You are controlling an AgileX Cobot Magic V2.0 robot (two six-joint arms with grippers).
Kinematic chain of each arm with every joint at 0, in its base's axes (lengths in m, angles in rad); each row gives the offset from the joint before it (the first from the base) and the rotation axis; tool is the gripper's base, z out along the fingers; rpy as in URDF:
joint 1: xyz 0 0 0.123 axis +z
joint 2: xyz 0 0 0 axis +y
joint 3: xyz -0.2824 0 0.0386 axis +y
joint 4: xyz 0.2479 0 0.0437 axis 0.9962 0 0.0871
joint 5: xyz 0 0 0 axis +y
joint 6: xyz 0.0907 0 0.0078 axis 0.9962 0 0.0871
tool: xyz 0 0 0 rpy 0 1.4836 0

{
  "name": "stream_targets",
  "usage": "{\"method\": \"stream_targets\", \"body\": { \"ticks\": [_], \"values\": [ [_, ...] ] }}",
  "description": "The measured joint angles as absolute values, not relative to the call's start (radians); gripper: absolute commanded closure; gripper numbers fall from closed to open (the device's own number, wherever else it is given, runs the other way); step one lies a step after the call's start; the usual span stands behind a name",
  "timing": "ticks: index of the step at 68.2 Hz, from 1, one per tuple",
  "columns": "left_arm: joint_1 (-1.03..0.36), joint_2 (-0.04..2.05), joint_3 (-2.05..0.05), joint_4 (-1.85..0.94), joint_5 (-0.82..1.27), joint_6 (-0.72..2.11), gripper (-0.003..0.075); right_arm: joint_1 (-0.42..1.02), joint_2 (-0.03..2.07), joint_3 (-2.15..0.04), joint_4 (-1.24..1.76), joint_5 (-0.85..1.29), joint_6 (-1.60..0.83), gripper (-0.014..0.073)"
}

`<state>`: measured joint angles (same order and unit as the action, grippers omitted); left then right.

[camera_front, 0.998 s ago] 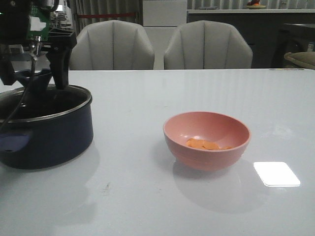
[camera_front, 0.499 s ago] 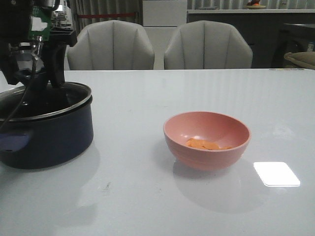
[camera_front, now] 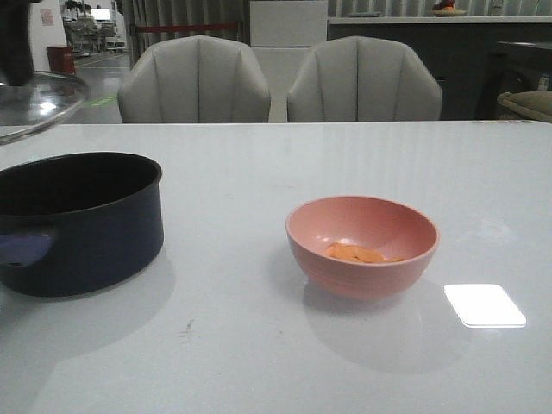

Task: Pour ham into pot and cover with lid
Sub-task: 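Lift the glass lid off the pot with the left gripper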

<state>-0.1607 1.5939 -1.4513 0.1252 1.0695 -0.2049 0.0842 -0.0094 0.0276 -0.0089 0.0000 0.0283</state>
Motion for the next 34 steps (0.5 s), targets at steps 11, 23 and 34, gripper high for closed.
{"method": "stream_targets", "body": {
  "ticks": [11,23,34],
  "values": [
    [-0.003,1.528,-1.332,0.136,1.003,-0.187,0.0465,0.084,-0.009,0.028,-0.009,0.0,0.028,0.0447],
    [0.114,1.519,-1.17,0.14,0.889,-0.173,0.0465,0.084,-0.009,0.028,-0.009,0.0,0.028,0.0447],
    [0.131,1.547,-1.086,0.122,0.794,-0.171,0.0464,0.084,-0.009,0.028,-0.009,0.0,0.028,0.0447]
  ]
}}
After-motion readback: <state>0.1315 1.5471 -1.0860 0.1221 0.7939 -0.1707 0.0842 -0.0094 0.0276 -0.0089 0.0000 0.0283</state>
